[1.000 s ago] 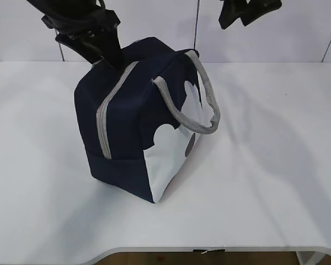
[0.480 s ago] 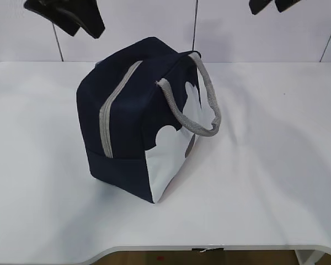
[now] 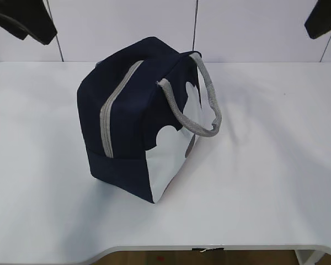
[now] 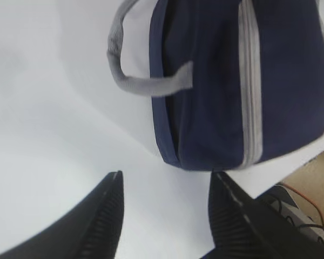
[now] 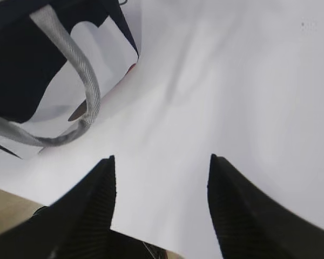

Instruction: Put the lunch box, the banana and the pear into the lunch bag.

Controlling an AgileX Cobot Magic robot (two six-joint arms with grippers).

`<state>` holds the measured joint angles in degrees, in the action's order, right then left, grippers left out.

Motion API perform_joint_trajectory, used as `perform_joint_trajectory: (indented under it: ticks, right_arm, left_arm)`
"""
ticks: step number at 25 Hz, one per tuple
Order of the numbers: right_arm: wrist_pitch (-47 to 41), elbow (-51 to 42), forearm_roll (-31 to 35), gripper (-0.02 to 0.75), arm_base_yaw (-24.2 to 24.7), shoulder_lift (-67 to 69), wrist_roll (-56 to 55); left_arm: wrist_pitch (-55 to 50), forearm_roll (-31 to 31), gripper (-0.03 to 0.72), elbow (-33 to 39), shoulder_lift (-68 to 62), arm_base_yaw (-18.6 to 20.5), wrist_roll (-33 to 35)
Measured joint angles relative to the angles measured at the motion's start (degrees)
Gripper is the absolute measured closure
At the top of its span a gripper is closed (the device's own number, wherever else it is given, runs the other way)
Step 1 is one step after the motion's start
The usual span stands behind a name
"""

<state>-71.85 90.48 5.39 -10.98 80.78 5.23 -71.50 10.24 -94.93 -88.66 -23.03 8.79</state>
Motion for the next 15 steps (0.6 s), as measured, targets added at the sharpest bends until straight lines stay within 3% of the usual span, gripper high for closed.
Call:
perform_joint_trajectory:
  ticks: [15]
  right_arm:
    - [-0.11, -18.53, 0.0, 0.298, 0.0, -21.38, -0.09]
  left_arm:
    - [-0.13, 0.0, 0.385, 14.07, 22.75, 0.0, 0.0]
